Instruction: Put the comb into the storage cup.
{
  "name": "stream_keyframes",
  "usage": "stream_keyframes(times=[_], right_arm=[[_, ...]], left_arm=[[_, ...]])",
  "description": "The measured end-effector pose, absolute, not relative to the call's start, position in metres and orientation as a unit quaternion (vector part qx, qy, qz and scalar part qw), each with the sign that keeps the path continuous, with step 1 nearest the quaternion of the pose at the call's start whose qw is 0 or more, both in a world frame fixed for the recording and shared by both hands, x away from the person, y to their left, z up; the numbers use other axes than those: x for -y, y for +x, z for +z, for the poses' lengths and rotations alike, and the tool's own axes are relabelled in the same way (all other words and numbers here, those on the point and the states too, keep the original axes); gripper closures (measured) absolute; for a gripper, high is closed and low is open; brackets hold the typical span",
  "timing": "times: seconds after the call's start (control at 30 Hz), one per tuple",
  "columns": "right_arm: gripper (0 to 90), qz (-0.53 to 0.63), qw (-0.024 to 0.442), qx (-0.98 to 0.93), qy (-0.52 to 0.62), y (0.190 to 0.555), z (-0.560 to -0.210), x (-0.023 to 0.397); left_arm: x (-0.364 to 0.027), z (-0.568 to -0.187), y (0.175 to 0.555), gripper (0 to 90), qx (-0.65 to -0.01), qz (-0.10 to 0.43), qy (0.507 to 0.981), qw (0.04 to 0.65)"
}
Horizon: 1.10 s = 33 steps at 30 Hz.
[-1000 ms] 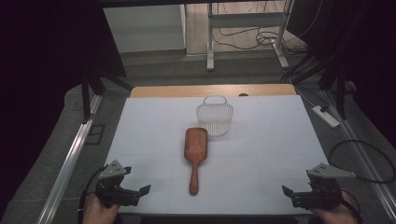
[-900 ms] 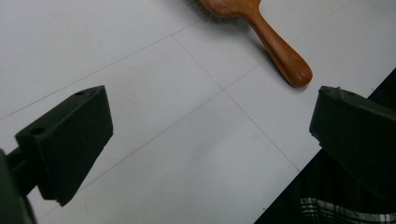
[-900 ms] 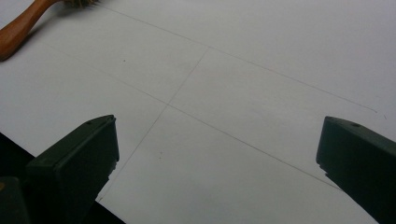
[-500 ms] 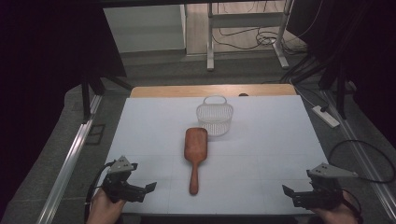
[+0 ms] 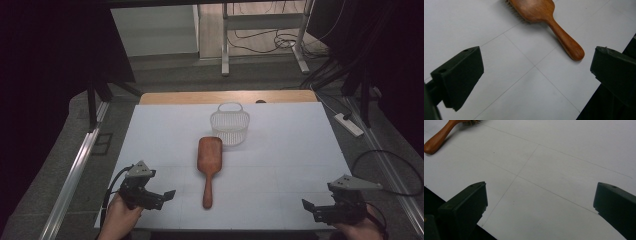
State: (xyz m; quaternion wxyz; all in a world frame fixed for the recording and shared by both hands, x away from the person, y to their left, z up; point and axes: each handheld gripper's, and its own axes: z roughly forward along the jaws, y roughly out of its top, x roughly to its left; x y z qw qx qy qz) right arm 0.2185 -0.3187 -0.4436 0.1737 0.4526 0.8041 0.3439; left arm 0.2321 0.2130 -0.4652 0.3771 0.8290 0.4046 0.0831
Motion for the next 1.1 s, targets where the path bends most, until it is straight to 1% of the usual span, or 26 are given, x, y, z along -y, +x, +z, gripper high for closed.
stream_keyframes(times=[0.6,1.1], right_arm=[[0.0,0.342,0.173,-0.807,0.449,0.219,-0.444,0.318],[0.0,0.340,0.173,-0.809,0.448,0.219,-0.444,0.318]], left_arm=[[-0.184,-0.462,0.258,0.0,-0.376,0.073,0.849,0.364],[-0.164,-0.459,0.276,0.0,-0.367,0.067,0.856,0.357]])
